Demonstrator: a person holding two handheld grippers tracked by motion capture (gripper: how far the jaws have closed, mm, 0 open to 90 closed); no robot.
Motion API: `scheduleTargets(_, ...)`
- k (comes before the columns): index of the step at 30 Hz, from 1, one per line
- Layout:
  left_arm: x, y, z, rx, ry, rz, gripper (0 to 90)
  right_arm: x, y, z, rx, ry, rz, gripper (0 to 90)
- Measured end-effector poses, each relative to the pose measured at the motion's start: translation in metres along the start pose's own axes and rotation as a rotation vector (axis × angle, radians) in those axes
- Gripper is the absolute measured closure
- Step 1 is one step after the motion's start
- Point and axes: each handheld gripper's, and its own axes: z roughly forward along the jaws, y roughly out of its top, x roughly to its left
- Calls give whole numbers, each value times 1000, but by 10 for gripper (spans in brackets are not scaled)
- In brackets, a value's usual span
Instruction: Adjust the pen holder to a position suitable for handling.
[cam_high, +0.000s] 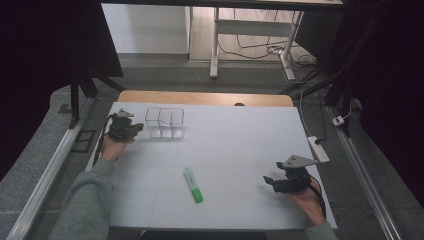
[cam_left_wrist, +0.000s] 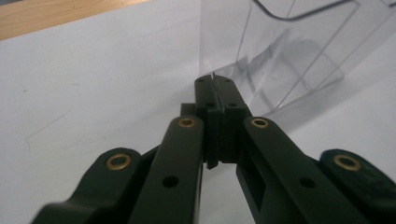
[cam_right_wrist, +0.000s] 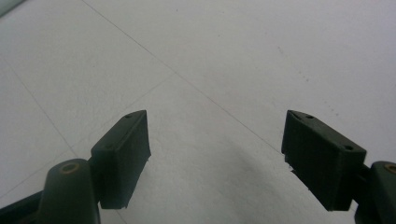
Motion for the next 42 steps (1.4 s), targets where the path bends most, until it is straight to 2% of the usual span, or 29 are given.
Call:
scheduleTargets(4,3,4,5,4,-16,-12,890,-1,0,-1,-3,-2,4,236)
scheduleTargets(8,4,6,8,9,-6,-16,890,-1,-1,0,6,-4,0,236)
scheduleTargets(13,7,8,12,11,-18,-40,890,-1,-1,0,7,-9,1,236)
scheduleTargets(19,9,9,17,18,-32,-48,890,-1,-1,0,5,-10,1,236)
scheduleTargets(31,7,14,24,23,-34,-14,890,-2,-3,2,26,-24,4,236)
scheduleTargets(35,9,13,24,10,-52,-29,890,-2,-3,2,30,-17,1,235)
scheduleTargets(42,6,14,25,10,-61,-24,890,-1,-3,4,33,-12,-5,234)
